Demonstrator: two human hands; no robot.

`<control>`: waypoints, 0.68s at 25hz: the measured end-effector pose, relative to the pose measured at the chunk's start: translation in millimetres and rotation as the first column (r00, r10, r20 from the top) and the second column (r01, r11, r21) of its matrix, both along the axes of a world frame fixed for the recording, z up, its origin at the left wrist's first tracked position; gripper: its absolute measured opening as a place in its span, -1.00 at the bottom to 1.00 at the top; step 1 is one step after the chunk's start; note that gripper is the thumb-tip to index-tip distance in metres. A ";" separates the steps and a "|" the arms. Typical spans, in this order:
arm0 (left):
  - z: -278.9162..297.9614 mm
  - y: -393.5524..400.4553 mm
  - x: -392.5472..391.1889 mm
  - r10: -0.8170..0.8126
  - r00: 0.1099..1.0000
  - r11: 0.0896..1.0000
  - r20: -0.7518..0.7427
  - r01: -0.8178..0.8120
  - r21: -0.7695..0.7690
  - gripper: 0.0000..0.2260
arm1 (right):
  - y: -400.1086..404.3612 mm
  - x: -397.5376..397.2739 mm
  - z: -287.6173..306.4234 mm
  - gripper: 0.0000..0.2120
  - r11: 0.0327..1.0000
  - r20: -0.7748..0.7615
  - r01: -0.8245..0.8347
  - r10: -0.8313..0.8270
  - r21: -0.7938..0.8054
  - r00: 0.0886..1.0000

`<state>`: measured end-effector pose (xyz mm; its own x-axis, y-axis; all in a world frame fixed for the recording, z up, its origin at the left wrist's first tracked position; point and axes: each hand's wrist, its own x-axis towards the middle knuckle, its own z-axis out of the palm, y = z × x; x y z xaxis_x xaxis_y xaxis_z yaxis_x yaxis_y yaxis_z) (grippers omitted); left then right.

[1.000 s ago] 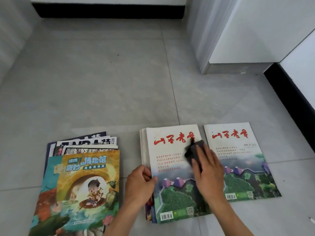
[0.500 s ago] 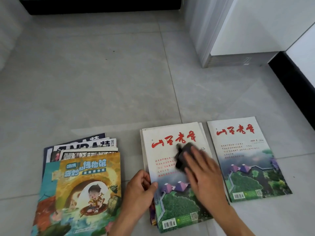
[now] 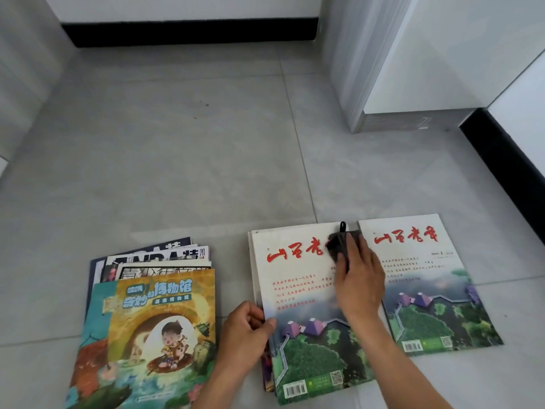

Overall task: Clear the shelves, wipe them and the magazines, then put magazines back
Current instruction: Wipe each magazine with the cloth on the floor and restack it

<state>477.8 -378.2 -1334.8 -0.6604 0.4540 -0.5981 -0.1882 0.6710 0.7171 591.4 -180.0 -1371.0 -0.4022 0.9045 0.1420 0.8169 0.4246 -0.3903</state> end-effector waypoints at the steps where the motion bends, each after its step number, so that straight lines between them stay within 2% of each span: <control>1: -0.3 0.1 0.4 0.005 1.000 1.000 0.002 -0.005 -0.003 -0.82 | -7.5 -8.7 0.0 -0.56 0.999 0.015 0.043 -0.043 0.011 0.999; 2: -0.9 0.1 -0.1 0.010 1.000 1.000 0.005 -0.010 -0.009 -0.81 | -16.9 -14.9 -0.6 -0.55 0.997 0.039 -0.045 0.043 0.060 0.998; 3: -1.6 0.2 -0.7 0.013 1.000 1.000 0.008 -0.013 -0.014 -0.81 | -26.7 -16.5 -0.6 -0.54 0.969 0.078 -0.225 0.218 0.101 0.973; 4: -2.9 0.4 -0.8 0.015 1.000 1.000 0.009 -0.015 -0.014 -0.81 | -31.0 -13.1 0.3 -0.53 0.896 0.122 -0.420 0.405 0.144 0.906; 5: -4.1 0.5 -0.7 0.013 1.000 1.000 0.012 -0.013 -0.014 -0.80 | -23.5 -7.2 1.6 -0.52 0.819 0.165 -0.548 0.524 0.172 0.836; 6: -4.0 0.5 -0.6 0.014 1.000 1.000 0.015 -0.013 -0.013 -0.80 | -10.1 -2.4 2.3 -0.51 0.792 0.193 -0.581 0.551 0.186 0.812; 7: -3.9 0.4 -0.4 0.010 1.000 1.000 0.013 -0.010 -0.013 -0.81 | 4.3 0.4 2.6 -0.51 0.836 0.184 -0.527 0.499 0.156 0.847; 9: -3.0 -0.2 0.0 0.000 1.000 1.000 -0.001 0.000 -0.012 -0.81 | 27.3 -1.0 0.8 -0.54 0.978 0.049 -0.207 0.206 0.017 0.977; 10: -3.3 -0.3 0.0 -0.003 1.000 1.000 -0.002 0.003 -0.013 -0.81 | 26.8 -4.6 0.0 -0.55 0.998 0.026 -0.063 0.064 -0.031 0.998; 11: -3.8 0.2 0.0 -0.003 1.000 1.000 -0.001 0.003 -0.013 -0.80 | 18.6 -9.8 -0.8 -0.56 1.000 0.043 0.004 -0.004 -0.014 0.999; 12: -4.5 0.2 -0.1 -0.003 1.000 1.000 -0.001 0.003 -0.014 -0.80 | 7.0 -14.1 -1.8 -0.55 0.999 0.063 -0.021 0.019 0.044 0.998; 14: -6.0 0.4 -0.5 -0.005 1.000 1.000 -0.003 0.005 -0.009 -0.80 | -17.7 -15.5 0.3 -0.53 0.945 0.095 -0.292 0.281 0.149 0.955; 16: -6.9 0.7 -1.1 -0.006 1.000 1.000 0.002 0.006 0.002 -0.80 | -15.7 -6.9 -1.7 -0.52 0.784 0.186 -0.578 0.548 0.225 0.815; 17: -7.7 0.4 -1.3 -0.012 1.000 1.000 0.003 0.012 0.006 -0.80 | -2.1 -4.6 -1.5 -0.51 0.745 0.228 -0.631 0.590 0.216 0.774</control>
<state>476.5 -377.8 -1342.5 -0.6530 0.4658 -0.5972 -0.1821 0.6688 0.7208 586.8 -182.1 -1372.5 -0.8884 0.3920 0.2388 0.3811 0.9199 -0.0921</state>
